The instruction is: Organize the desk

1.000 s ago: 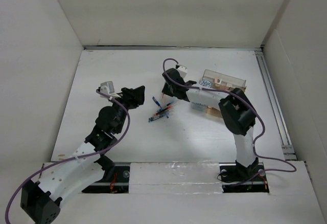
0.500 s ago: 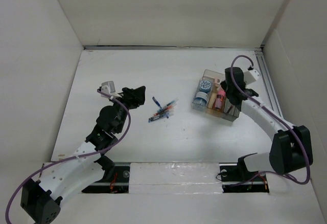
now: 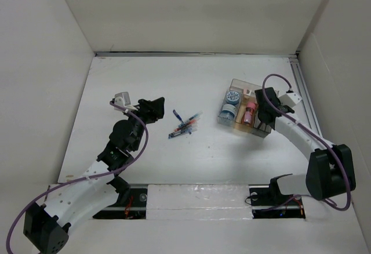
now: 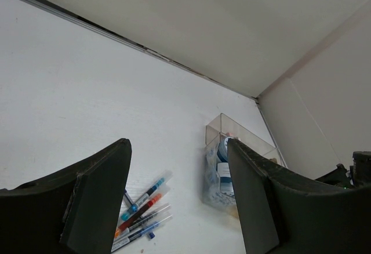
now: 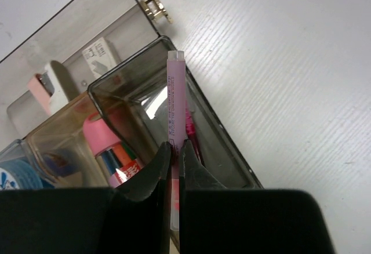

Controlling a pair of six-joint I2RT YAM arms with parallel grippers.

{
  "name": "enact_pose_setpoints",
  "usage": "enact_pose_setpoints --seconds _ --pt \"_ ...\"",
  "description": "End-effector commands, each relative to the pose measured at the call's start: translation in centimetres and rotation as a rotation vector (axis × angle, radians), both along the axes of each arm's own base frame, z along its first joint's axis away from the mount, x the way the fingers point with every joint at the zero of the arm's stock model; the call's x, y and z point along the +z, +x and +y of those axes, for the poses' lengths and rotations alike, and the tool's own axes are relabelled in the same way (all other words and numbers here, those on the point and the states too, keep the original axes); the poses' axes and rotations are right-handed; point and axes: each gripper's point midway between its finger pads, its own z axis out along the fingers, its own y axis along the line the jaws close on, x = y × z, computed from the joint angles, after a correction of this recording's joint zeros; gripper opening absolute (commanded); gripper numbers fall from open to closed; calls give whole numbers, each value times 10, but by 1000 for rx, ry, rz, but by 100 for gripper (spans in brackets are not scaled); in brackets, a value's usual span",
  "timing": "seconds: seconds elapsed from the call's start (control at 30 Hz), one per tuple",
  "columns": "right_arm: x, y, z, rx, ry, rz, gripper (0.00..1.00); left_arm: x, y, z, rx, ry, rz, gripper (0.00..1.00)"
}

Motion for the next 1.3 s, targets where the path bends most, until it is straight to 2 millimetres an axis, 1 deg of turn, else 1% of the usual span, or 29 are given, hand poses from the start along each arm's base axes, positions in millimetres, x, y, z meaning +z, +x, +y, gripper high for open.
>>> enact_pose_setpoints --seconds 0.0,0.1,0.13,0.23,0.3,0.33,0.37,0.43,0.47,0.5,0.53,0.57,0.63,0.67,0.7,0.73,0.77,0.8,0.83,0.87,0.9,0.93,0.97,1.0,1.03,1.07,1.17,1.23,1.27 --pt "14 -5 -13 -61 -60 -6 0 9 1 1 7 -16 -35 63" --pt "13 -8 -8 -59 -98 27 0 10 0 -1 0 -21 -41 63" --pt "10 -6 -2 -41 -106 40 0 9 1 0 6 -18 -36 63" --pt "5 -3 5 -14 -108 76 0 9 1 0 4 -17 -35 63" --pt "2 -2 9 -5 -111 91 4 10 0 0 0 -20 -40 63" --pt "-3 -2 9 -3 -120 109 7 11 0 1 4 -21 -43 63" --pt "-1 -1 18 23 -126 109 17 10 0 2 10 -20 -40 63" --pt "-1 -1 21 33 -145 118 29 11 0 2 7 -22 -41 63" --pt "8 0 23 19 -176 97 41 12 -1 1 4 -24 -45 63" --pt "8 -1 22 19 -179 104 41 12 -1 1 4 -24 -45 63" --pt "13 0 21 14 -184 94 44 11 -1 1 3 -24 -45 63" --pt "22 1 26 30 -178 65 46 11 0 2 9 -24 -43 63" --pt "39 10 49 95 -147 -7 47 12 -1 3 10 -28 -41 63" --pt "43 12 64 172 -134 -11 40 12 -2 3 8 -30 -42 62" --pt "56 20 94 262 -87 -90 31 13 -2 5 15 -40 -45 62" --pt "59 24 114 347 -52 -113 23 16 -4 8 24 -52 -52 62" --pt "56 24 153 516 52 -118 7 12 -3 14 55 -55 -46 62" --pt "66 36 188 614 143 -210 0 12 -4 18 76 -77 -42 62" --pt "57 29 219 728 189 -203 0 16 -7 24 93 -98 -50 62" --pt "54 23 253 867 252 -199 0 12 -7 31 125 -105 -42 62" --pt "55 24 274 921 273 -220 0 13 -9 33 133 -124 -45 62" --pt "45 22 306 987 280 -185 0 17 -13 38 140 -148 -65 62" --pt "44 19 326 1037 292 -171 0 14 -14 42 158 -158 -70 62" --pt "35 15 342 1083 289 -135 1 15 -15 45 165 -165 -75 62" --pt "32 21 366 1123 274 -120 5 18 -18 48 168 -186 -86 62" --pt "27 9 388 1203 238 -104 20 17 -19 50 175 -187 -83 62" --pt "13 6 424 1265 148 -78 40 19 -22 51 171 -199 -97 62" --pt "1 7 432 1270 127 -41 41 18 -20 50 172 -190 -92 62" --pt "-13 9 433 1264 114 -12 41 19 -20 49 169 -189 -87 62"
